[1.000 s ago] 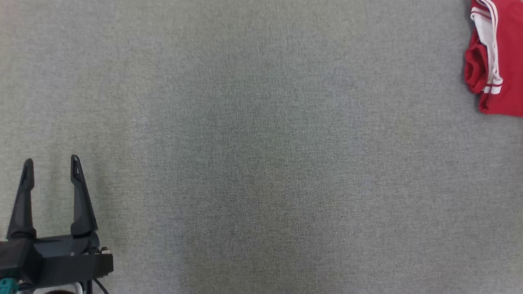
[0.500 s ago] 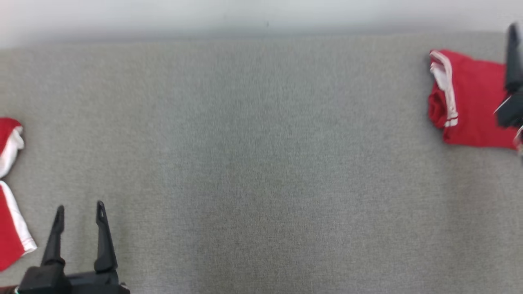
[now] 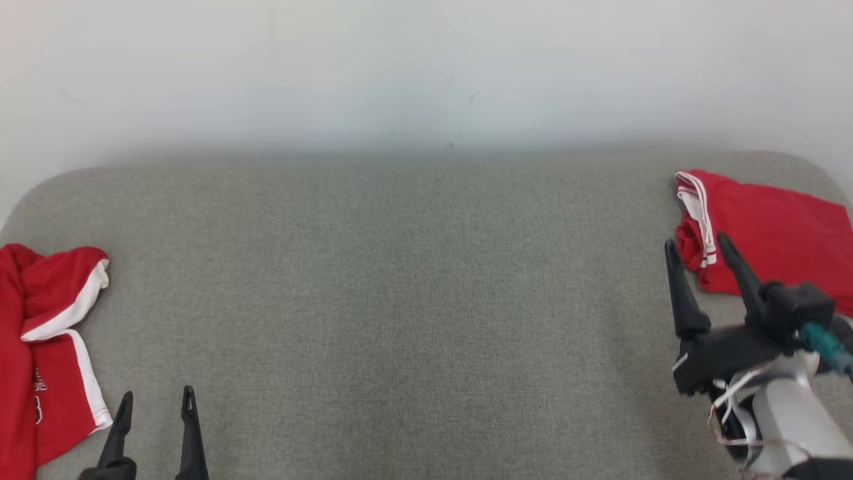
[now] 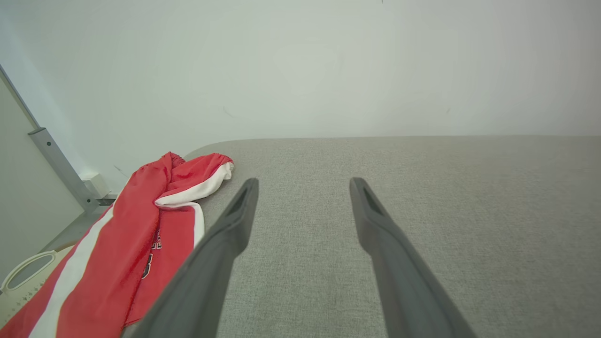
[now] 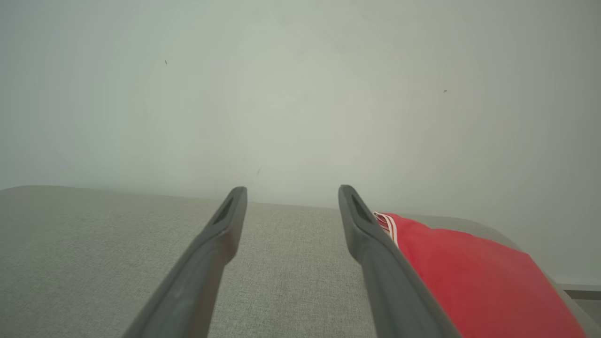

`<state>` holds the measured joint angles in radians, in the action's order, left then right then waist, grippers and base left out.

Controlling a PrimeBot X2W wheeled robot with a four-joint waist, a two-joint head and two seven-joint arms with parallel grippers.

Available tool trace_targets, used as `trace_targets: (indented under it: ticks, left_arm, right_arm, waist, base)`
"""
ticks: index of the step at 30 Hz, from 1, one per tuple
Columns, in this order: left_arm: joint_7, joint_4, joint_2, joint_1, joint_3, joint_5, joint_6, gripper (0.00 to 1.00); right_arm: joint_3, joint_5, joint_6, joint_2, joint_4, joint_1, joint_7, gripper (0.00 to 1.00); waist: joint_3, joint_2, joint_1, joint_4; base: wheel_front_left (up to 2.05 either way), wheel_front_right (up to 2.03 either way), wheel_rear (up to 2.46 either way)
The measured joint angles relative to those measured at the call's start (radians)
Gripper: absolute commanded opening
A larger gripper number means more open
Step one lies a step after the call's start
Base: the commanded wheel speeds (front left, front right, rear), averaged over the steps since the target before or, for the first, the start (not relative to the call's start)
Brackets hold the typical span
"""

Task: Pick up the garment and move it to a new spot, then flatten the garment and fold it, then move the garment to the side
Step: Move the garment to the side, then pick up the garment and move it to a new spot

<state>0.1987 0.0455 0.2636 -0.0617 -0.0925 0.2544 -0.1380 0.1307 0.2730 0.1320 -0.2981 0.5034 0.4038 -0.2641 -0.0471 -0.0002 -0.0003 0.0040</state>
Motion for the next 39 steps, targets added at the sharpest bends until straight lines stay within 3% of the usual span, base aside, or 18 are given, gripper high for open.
trace_targets:
  ticks: [12, 17, 22, 39]
  left_arm:
    - [-0.038, -0.02, 0.006, -0.024, -0.019, -0.008, -0.016, 1.0]
    - [-0.043, -0.023, 0.006, -0.036, -0.026, -0.008, -0.022, 1.0]
    - [-0.052, -0.023, 0.007, -0.036, -0.034, -0.01, -0.026, 1.0]
    - [-0.087, -0.012, 0.025, -0.034, -0.042, -0.01, -0.043, 1.0]
  right_arm:
    - [-0.125, -0.136, 0.0, 0.179, -0.227, -0.309, 0.024, 1.0]
    - [-0.162, -0.177, 0.0, 0.221, -0.286, -0.375, 0.044, 1.0]
    - [-0.177, -0.221, 0.0, 0.24, -0.321, -0.426, 0.06, 1.0]
    - [-0.186, -0.166, 0.0, 0.247, -0.355, -0.468, 0.12, 1.0]
  waist:
    - [0.075, 0.0001, 0.0001, 0.014]
    - [0.082, 0.0002, 0.0003, 0.008]
    - [0.084, 0.0002, 0.0003, 0.009]
    - [0.085, 0.0003, 0.0004, 0.028]
  base:
    - [0.0, 0.0, 0.0]
    - [0.0, 0.0, 0.0]
    - [0.0, 0.0, 0.0]
    - [0.0, 0.0, 0.0]
